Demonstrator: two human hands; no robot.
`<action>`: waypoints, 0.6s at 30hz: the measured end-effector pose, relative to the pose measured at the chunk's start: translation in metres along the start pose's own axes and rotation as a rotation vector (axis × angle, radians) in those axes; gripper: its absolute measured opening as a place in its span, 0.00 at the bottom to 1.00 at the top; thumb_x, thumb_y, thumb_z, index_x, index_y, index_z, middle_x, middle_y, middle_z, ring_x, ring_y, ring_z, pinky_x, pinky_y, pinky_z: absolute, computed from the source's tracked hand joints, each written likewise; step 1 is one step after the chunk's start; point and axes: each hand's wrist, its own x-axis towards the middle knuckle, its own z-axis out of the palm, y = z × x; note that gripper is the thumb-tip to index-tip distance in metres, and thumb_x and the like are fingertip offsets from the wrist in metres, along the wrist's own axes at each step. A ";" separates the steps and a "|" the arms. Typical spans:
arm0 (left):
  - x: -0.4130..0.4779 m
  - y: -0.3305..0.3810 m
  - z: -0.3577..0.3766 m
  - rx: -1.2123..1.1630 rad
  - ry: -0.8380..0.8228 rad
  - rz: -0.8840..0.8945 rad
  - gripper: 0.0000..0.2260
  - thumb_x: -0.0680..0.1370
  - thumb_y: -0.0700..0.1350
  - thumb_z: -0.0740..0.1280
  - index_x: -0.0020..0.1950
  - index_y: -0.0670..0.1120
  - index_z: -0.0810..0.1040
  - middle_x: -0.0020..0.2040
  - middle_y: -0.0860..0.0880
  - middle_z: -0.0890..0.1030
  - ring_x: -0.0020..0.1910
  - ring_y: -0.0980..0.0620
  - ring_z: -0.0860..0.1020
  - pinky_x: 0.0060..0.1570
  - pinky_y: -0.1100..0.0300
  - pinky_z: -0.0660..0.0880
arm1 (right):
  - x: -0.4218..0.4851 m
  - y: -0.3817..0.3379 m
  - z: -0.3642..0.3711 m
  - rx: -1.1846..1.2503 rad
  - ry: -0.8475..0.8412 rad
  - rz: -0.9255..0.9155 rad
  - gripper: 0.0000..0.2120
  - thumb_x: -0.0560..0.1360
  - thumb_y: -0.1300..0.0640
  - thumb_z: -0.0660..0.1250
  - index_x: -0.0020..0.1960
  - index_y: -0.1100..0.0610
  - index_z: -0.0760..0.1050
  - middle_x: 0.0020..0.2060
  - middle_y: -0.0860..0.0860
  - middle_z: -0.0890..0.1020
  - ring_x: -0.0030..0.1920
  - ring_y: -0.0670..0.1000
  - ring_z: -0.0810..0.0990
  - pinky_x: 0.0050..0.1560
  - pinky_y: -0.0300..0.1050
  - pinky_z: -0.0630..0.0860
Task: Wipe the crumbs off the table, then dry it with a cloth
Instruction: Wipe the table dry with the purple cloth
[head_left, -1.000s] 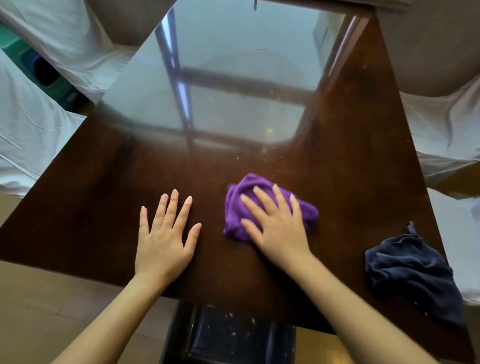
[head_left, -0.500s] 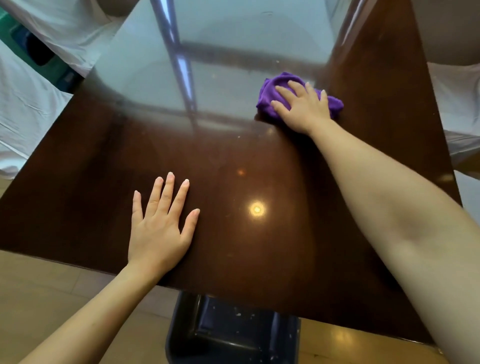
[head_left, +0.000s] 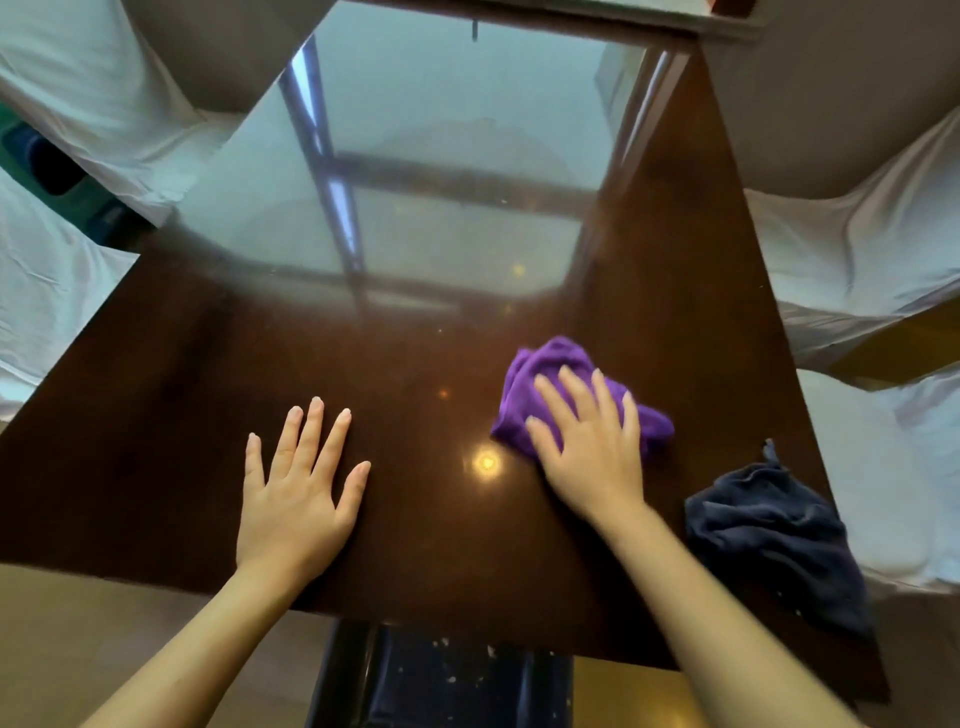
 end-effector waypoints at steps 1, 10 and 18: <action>0.000 0.000 0.000 0.003 0.000 -0.002 0.29 0.75 0.62 0.42 0.74 0.52 0.49 0.76 0.48 0.52 0.75 0.50 0.48 0.72 0.43 0.46 | -0.021 -0.008 0.002 -0.005 -0.005 -0.014 0.25 0.76 0.40 0.53 0.71 0.44 0.61 0.73 0.49 0.64 0.74 0.57 0.55 0.72 0.62 0.48; 0.000 0.001 0.000 0.012 -0.003 -0.003 0.29 0.75 0.62 0.42 0.74 0.52 0.52 0.76 0.47 0.54 0.75 0.49 0.50 0.72 0.43 0.45 | -0.122 -0.075 0.011 -0.024 -0.088 -0.033 0.25 0.76 0.39 0.47 0.71 0.45 0.61 0.71 0.48 0.67 0.72 0.58 0.61 0.69 0.62 0.50; 0.001 0.001 0.002 0.011 0.006 0.004 0.30 0.75 0.62 0.42 0.74 0.52 0.50 0.76 0.47 0.54 0.75 0.49 0.49 0.72 0.43 0.45 | -0.084 -0.064 0.009 -0.038 -0.029 -0.035 0.24 0.76 0.41 0.49 0.70 0.46 0.64 0.70 0.50 0.70 0.71 0.59 0.63 0.68 0.65 0.58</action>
